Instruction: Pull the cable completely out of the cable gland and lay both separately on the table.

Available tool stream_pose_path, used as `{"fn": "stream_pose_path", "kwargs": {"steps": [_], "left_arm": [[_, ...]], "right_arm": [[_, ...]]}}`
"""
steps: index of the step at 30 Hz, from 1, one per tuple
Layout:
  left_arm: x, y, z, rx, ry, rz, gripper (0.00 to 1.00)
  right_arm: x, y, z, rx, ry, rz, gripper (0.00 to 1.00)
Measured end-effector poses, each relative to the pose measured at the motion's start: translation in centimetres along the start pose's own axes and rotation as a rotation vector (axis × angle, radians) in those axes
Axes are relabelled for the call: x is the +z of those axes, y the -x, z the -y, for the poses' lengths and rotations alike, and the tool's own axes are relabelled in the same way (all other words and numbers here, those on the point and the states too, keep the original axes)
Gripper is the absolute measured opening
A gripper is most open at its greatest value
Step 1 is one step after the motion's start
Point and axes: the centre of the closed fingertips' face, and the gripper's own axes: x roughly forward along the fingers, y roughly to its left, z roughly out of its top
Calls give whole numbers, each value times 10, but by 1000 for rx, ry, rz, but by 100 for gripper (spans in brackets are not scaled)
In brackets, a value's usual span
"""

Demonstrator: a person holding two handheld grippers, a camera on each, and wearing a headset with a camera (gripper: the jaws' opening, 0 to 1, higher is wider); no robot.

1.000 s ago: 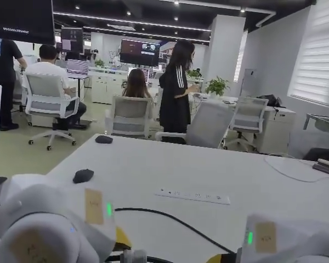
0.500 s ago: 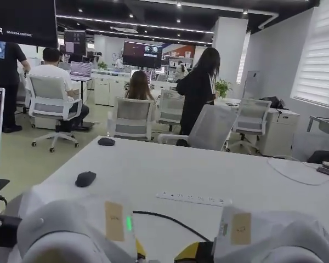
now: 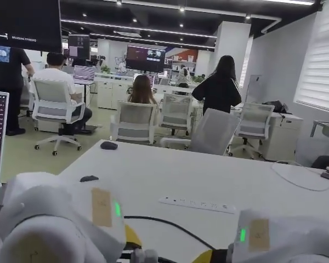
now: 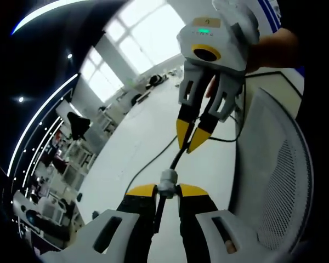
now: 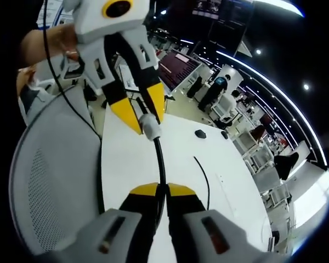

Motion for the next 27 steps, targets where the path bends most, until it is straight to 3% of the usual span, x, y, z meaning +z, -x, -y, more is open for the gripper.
{"fn": "stream_pose_path", "kwargs": {"steps": [6, 11, 20, 27], "left_arm": [[20, 9, -16, 55, -22, 43, 16], [28, 14, -24, 69, -21, 67, 16], [29, 24, -41, 128, -15, 86, 16], [25, 29, -48, 140, -9, 81, 16]], "right_arm": [[15, 13, 18, -76, 8, 53, 3], [22, 19, 29, -109, -5, 87, 3], [13, 29, 45, -169, -12, 74, 3], [9, 34, 53, -192, -10, 62, 3]]}}
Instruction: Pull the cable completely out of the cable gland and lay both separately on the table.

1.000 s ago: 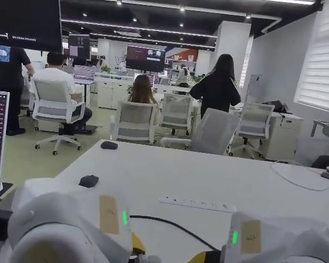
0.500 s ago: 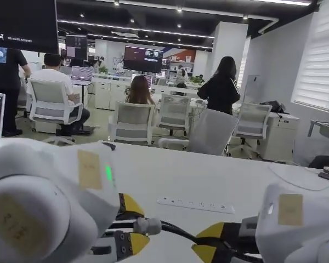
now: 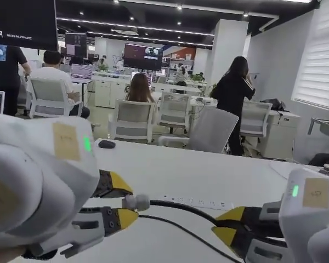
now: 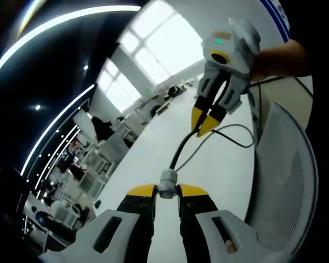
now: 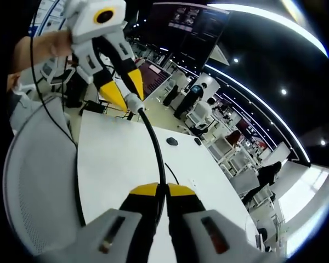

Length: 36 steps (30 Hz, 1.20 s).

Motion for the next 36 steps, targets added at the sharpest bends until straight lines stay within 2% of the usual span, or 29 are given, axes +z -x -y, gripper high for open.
{"fn": "stream_pose_path", "kwargs": {"steps": [3, 7, 14, 19, 22, 24, 26, 28, 29, 30, 33, 34, 36], "left_arm": [[-2, 2, -4, 15, 6, -1, 16], [-4, 1, -2, 6, 11, -1, 16], [-12, 5, -6, 23, 17, -18, 16], [-12, 8, -7, 35, 24, -14, 16], [-9, 10, -6, 38, 28, -7, 16], [-8, 10, -6, 38, 41, 0, 16], [-5, 12, -2, 20, 87, 22, 16], [-5, 13, -1, 24, 86, 23, 16], [-5, 13, 0, 22, 86, 17, 16], [-7, 13, 1, 22, 83, 7, 16], [-9, 16, 2, 25, 89, 1, 16], [-9, 16, 2, 27, 91, -1, 16], [-12, 18, 2, 32, 97, -12, 16]], "right_arm": [[-3, 1, 0, -4, -5, -7, 3], [-5, 2, -1, -3, -9, -7, 3], [-25, 7, 11, -48, -29, -53, 3], [-31, 12, 27, -89, -43, -64, 3], [-31, 10, 46, -125, -29, -71, 4], [-29, 8, 59, -152, -16, -75, 4], [-29, 4, 71, -171, 14, -92, 4], [-28, -9, 86, -173, 36, -94, 4], [-31, -15, 88, -156, 38, -112, 4], [-35, -26, 90, -123, 39, -141, 4], [-38, -59, 93, -62, 51, -134, 4], [-44, -70, 90, -26, 58, -166, 4], [-52, -88, 92, 0, 101, -194, 4]]}}
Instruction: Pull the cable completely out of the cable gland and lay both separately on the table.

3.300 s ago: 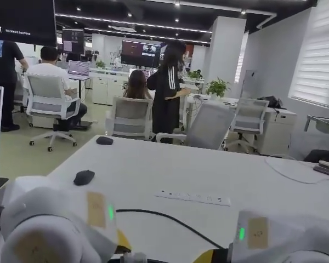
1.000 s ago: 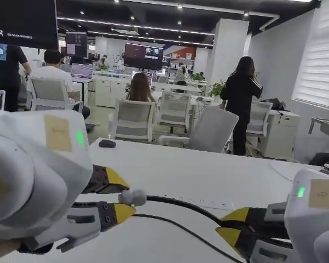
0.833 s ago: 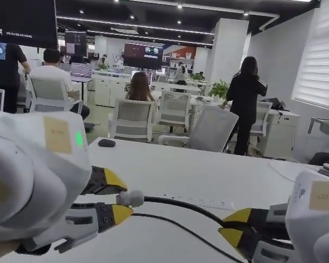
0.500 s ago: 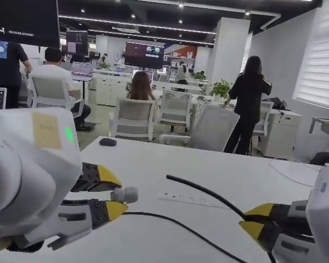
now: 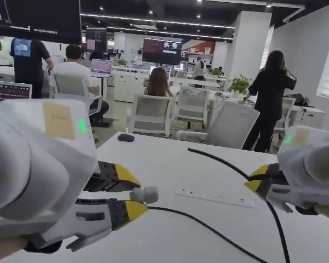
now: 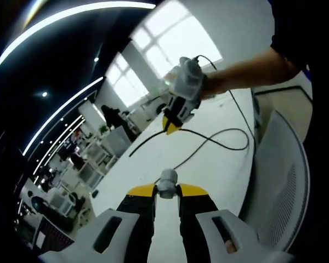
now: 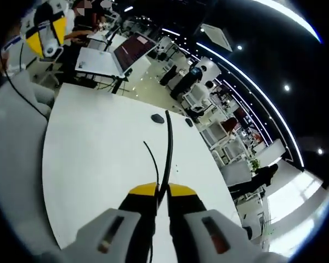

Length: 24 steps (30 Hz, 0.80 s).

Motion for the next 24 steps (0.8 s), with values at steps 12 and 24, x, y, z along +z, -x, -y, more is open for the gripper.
{"fn": "stream_pose_path", "kwargs": {"steps": [12, 24], "left_arm": [[-20, 13, -5, 41, 89, -53, 16], [-13, 38, -1, 50, 120, -76, 16]], "right_arm": [[-69, -184, -47, 301, -62, -204, 6], [-127, -229, -79, 333, -180, -381, 16]]}}
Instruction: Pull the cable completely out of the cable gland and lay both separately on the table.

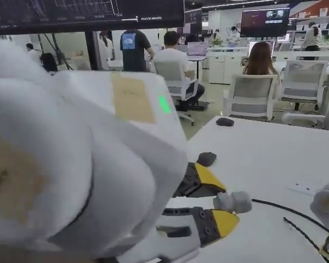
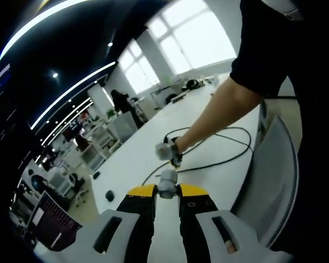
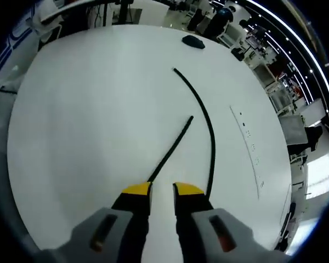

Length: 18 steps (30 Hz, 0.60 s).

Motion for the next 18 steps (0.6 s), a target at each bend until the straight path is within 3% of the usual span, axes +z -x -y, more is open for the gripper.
{"fn": "stream_pose_path", "kwargs": {"steps": [3, 6, 13, 15, 18], "left_arm": [[1, 1, 1, 4, -6, 4, 16], [1, 0, 2, -1, -18, 1, 16], [5, -8, 5, -22, -47, 19, 16], [6, -11, 6, -34, -50, 28, 16], [8, -18, 5, -46, -59, 40, 16]], "right_arm": [[-2, 14, -2, 0, -28, 21, 21], [3, 39, -22, 63, -56, 89, 22], [6, 134, -50, 50, 45, 216, 24], [5, 167, -65, 62, 43, 266, 25], [1, 216, -91, 85, -6, 383, 25]]}}
